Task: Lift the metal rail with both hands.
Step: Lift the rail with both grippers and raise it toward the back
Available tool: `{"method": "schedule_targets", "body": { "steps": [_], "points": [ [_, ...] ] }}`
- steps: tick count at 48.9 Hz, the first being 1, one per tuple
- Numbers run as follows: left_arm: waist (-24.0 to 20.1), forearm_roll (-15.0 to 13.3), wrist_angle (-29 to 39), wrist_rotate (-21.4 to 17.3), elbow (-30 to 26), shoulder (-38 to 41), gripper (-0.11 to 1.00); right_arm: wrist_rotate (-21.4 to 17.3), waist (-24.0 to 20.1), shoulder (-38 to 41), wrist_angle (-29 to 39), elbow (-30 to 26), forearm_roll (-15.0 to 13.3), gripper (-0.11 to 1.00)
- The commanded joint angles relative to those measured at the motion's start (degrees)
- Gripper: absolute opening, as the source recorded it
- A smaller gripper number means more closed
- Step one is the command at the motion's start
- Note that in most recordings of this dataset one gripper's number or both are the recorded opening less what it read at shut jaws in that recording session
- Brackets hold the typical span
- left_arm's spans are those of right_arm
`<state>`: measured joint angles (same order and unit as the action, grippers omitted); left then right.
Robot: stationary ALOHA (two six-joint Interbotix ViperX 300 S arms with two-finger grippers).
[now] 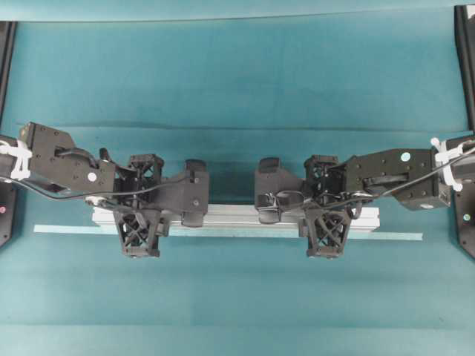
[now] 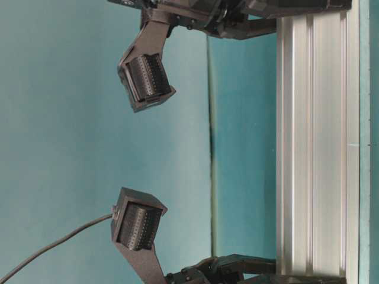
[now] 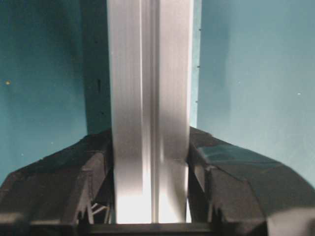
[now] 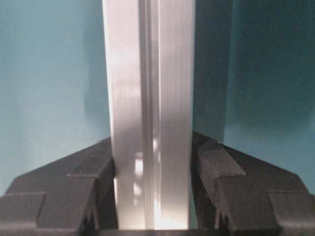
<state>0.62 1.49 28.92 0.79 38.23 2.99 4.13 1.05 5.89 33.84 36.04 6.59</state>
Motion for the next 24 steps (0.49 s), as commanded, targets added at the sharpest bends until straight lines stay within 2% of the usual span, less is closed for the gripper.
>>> {"method": "schedule_targets", "body": {
  "steps": [1,13,24],
  "points": [
    [0.26,0.09,-0.44,0.09,-0.53,-0.7,0.35,-0.35,0.26,0.44,0.0,-0.26,0.0,0.39],
    [0.09,0.09,1.41,0.18,-1.41,-1.76,0.35,-0.53,1.32,-1.23,2.29,-1.05,0.09,0.39],
    [0.0,0.09,8.44,0.09,-4.04,-6.42,0.35,-0.53,2.64,-4.39,8.26,-3.87,0.09,0.39]
  ]
}}
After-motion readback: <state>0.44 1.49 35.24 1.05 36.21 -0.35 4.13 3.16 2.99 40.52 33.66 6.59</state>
